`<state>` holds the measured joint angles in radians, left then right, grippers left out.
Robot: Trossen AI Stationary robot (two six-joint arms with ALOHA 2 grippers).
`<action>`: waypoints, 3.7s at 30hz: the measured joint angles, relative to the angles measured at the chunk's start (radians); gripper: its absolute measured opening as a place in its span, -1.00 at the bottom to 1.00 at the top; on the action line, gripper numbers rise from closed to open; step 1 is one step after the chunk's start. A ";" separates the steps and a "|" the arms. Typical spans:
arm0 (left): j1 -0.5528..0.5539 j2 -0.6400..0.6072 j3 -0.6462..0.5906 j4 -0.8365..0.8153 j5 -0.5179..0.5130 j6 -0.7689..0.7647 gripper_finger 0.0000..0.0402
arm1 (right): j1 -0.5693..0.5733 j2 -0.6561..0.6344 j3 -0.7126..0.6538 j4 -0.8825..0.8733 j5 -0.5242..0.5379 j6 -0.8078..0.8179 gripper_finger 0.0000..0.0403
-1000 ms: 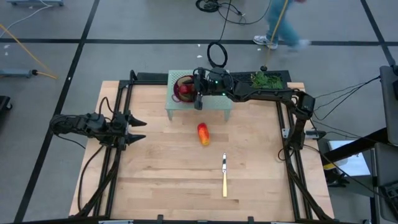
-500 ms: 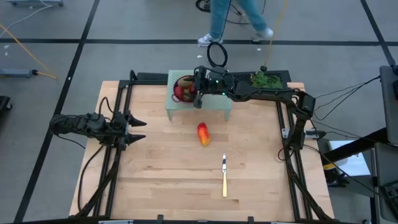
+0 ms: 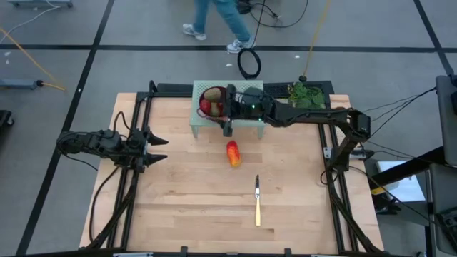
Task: Pick & Place Fruit
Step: Put the mango into violet strainer bowl on the shelf
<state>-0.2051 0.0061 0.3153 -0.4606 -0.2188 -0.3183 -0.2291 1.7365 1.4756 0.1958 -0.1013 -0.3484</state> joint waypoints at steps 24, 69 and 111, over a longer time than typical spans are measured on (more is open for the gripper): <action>0.000 0.000 0.000 -0.002 0.003 0.000 0.54 | 0.395 -0.065 -0.001 -0.335 0.577 0.221 0.38; 0.000 0.000 0.000 -0.002 0.003 -0.110 0.54 | 0.372 -0.065 -0.001 -0.701 0.414 1.242 0.38; 0.000 0.000 0.000 -0.006 -0.001 -0.105 0.54 | 0.272 0.062 -0.001 -0.771 0.207 1.352 0.38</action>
<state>-0.2051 0.0063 0.3153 -0.4667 -0.2195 -0.4236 0.0425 1.7988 1.4746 -0.5751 0.1055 1.0040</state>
